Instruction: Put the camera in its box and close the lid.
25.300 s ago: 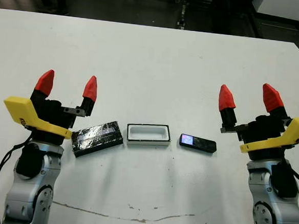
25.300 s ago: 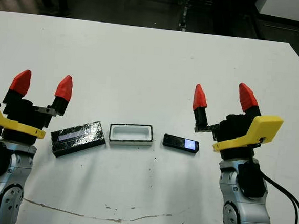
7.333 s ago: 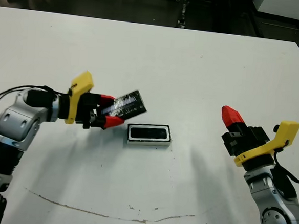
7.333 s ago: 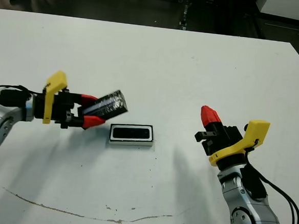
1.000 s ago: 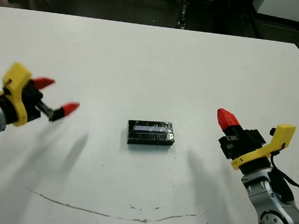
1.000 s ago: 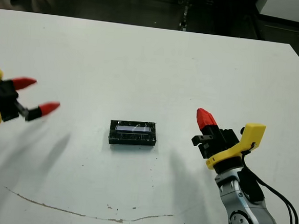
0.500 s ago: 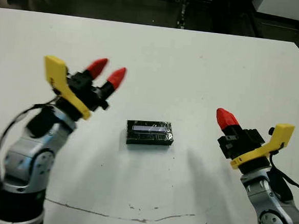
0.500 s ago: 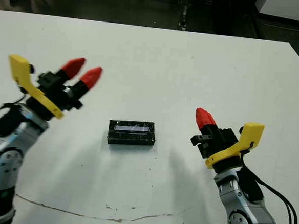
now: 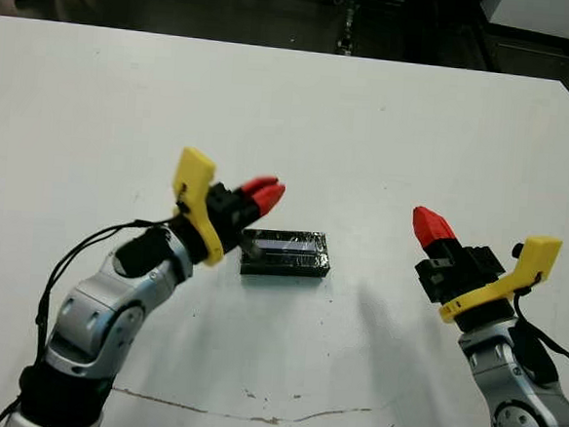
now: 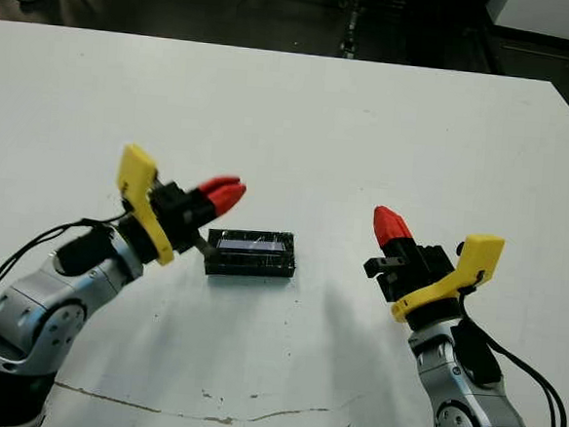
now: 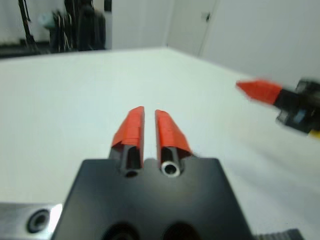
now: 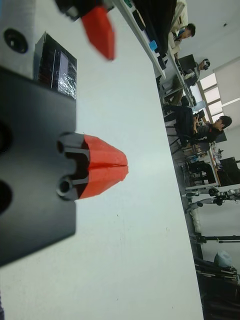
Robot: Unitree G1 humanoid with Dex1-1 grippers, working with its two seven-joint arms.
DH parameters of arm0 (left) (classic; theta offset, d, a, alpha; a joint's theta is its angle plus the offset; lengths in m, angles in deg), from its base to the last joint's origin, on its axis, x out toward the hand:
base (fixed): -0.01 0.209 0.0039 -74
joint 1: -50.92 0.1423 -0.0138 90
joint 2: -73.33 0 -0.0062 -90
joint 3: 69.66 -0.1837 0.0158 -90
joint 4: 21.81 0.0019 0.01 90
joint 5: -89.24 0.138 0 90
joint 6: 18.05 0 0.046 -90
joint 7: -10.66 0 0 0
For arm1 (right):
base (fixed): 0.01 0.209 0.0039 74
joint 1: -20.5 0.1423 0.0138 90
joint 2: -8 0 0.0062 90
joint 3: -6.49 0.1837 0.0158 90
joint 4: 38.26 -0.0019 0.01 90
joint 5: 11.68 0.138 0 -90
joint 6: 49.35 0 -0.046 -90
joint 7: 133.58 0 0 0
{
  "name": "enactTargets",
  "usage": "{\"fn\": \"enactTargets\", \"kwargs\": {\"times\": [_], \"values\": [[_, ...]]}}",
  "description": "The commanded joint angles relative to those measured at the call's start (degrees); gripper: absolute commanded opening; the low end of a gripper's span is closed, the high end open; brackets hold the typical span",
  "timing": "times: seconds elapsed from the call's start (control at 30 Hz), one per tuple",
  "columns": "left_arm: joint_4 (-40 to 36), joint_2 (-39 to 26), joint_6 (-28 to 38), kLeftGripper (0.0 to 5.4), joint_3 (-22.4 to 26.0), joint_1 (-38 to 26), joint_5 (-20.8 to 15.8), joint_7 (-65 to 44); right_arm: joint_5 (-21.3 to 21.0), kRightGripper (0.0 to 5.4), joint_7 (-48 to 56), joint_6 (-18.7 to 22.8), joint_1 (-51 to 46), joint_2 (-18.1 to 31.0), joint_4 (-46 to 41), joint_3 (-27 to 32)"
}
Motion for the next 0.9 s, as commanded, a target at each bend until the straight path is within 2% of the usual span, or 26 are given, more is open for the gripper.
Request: {"fn": "enactTargets", "kwargs": {"times": [0.03,0.3,0.57,0.9], "values": [[2.68,-0.86,-1.69,0.01,-1.92,1.86,1.46,-0.6,0.23,0.0,-0.61,0.3,-0.56,0.4,-0.21,0.53],[6.33,-0.77,-6.38,0.01,-4.95,4.58,3.72,0.39,0.43,0.0,-0.49,0.1,-0.75,0.26,-0.05,0.53],[9.54,-1.59,-3.69,0.01,-6.58,6.92,5.7,-0.88,0.69,0.0,-0.72,0.41,-0.75,0.2,-0.22,0.47],[10.2,-1.62,-2.27,0.01,-6.6,6.98,5.9,-1.35,0.53,0.0,-0.78,0.31,-0.77,0.32,-0.12,0.29]]}}
